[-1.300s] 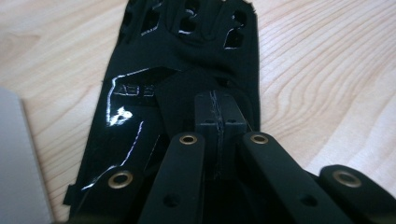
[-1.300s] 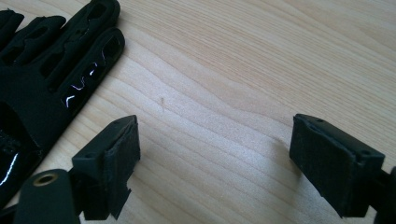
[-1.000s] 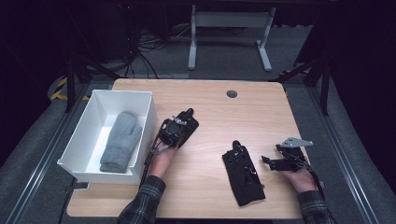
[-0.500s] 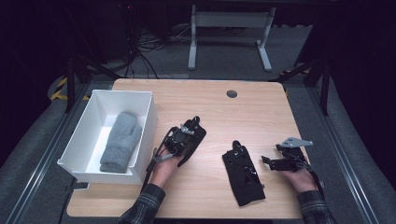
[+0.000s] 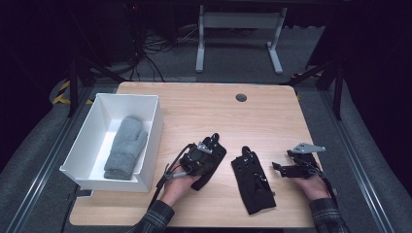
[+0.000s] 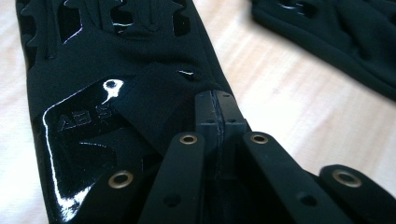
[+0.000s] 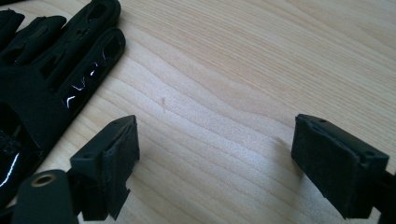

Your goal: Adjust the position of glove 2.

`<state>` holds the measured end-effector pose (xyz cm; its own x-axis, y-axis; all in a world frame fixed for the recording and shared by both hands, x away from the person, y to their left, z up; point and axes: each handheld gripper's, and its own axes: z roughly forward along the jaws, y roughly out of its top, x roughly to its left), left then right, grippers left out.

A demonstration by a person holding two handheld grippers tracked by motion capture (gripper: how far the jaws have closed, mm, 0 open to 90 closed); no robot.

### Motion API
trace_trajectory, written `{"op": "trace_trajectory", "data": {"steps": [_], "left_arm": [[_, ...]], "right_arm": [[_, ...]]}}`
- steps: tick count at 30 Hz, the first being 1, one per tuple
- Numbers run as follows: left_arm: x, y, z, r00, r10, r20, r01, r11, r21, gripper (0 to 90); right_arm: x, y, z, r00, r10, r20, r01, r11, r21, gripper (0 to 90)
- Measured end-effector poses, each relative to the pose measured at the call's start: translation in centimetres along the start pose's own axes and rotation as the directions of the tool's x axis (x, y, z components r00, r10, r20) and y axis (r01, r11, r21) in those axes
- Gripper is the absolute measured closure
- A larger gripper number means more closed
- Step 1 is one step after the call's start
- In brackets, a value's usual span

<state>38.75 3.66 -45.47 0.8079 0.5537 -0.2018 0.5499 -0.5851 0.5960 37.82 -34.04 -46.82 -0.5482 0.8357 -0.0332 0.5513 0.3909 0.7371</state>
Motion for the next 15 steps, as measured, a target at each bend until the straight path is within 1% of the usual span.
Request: {"op": "trace_trajectory", "data": {"steps": [5, 8, 10, 13, 14, 15], "left_arm": [[-1.3, -0.3, 0.1, 0.9995, 0.015, 0.029, -0.015, 0.9998, 0.009, 89.8], [-1.7, -0.3, 0.1, 0.999, 0.026, 0.036, -0.026, 0.9996, 0.01, 89.1], [-1.7, -0.3, -0.3, 0.9993, 0.028, 0.025, -0.028, 0.9996, -0.003, 84.3], [-1.2, -0.2, -1.3, 0.9997, 0.025, 0.0, -0.025, 0.9995, -0.02, 85.8], [-0.9, -0.2, -1.7, 0.9995, 0.025, -0.021, -0.026, 0.9993, -0.026, 87.3], [-0.6, -0.2, -2.1, 0.9992, 0.022, -0.033, -0.023, 0.9992, -0.034, 88.7]], "right_arm": [[0.0, 0.0, 0.0, 1.0, 0.001, 0.0, -0.001, 1.0, 0.0, 15.6], [0.0, 0.0, 0.0, 1.0, 0.0, 0.0, 0.0, 1.0, 0.0, 15.6], [0.0, 0.0, 0.0, 1.0, 0.0, -0.001, 0.0, 1.0, 0.0, 15.5], [0.0, 0.0, 0.0, 1.0, 0.0, 0.0, 0.0, 1.0, 0.0, 15.5], [0.0, 0.0, 0.0, 1.0, 0.001, 0.0, -0.001, 1.0, 0.0, 15.5], [0.0, 0.0, 0.0, 1.0, 0.001, 0.0, -0.001, 1.0, 0.0, 15.5]]}}
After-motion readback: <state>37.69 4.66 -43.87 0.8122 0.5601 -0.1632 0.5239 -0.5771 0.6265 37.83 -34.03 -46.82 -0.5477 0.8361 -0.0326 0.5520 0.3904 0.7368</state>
